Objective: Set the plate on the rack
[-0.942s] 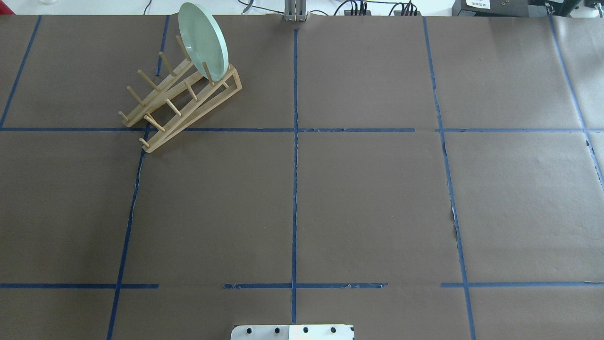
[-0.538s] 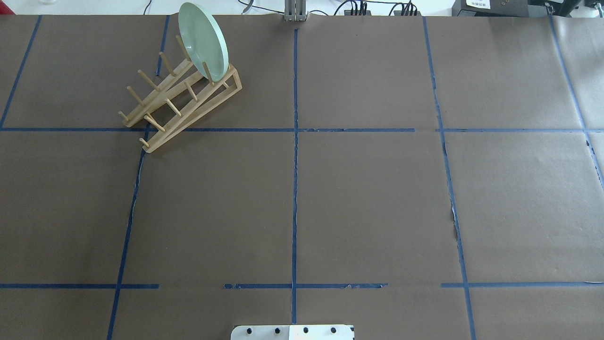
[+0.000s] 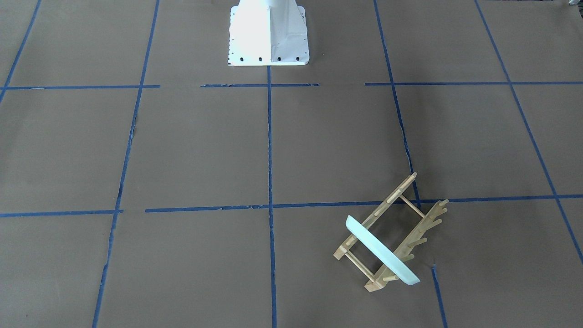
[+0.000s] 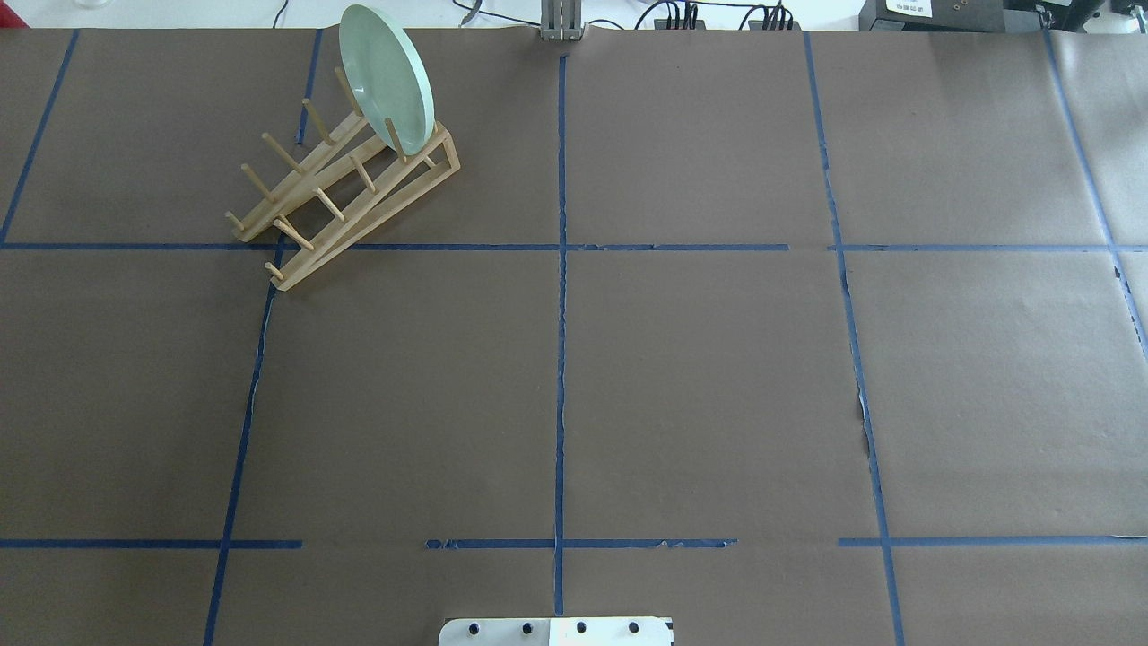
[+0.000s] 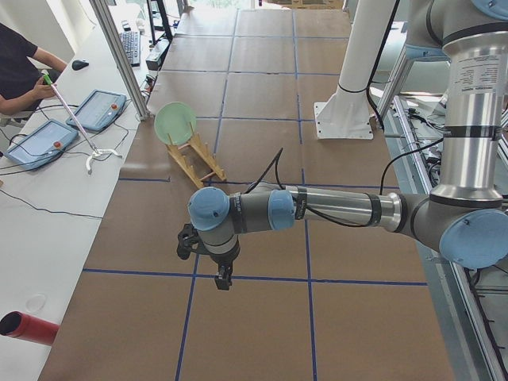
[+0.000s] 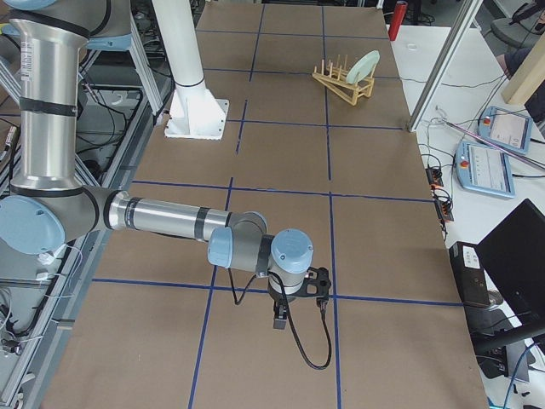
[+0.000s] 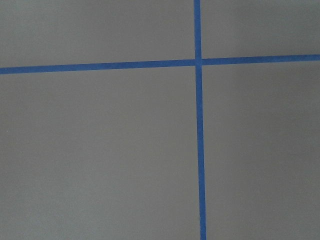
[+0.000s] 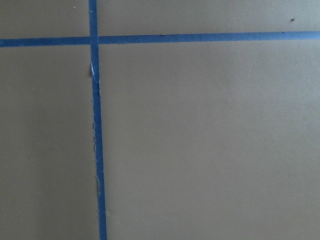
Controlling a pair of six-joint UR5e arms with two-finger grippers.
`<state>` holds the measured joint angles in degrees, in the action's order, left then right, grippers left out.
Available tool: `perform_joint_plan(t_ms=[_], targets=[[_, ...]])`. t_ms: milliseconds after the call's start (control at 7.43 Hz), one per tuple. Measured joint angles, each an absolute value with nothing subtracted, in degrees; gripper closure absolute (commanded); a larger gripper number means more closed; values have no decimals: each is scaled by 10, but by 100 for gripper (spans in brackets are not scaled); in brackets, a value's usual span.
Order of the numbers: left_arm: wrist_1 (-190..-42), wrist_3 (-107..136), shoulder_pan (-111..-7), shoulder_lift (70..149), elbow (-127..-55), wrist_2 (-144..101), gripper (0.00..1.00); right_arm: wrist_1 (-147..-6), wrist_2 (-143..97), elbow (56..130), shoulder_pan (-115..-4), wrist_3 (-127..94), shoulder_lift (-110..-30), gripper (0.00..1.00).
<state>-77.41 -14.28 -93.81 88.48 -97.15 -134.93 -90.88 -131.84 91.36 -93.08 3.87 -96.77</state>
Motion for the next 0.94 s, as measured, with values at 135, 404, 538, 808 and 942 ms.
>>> perform_joint_plan(t_ms=[135, 404, 538, 808, 942], targets=[[-775, -151, -938, 885, -977, -1350, 0, -909, -1318, 913, -931, 39, -968, 0], [-777, -155, -937, 886, -980, -1353, 0, -909, -1318, 913, -931, 39, -968, 0], [-777, -155, -937, 886, -982, -1353, 0, -909, -1318, 913, -931, 39, -968, 0], [-777, -155, -937, 886, -982, -1353, 0, -909, -1318, 913, -931, 39, -968, 0], [-777, -154, -937, 885, -980, -1354, 0, -909, -1318, 913, -931, 39, -968, 0]])
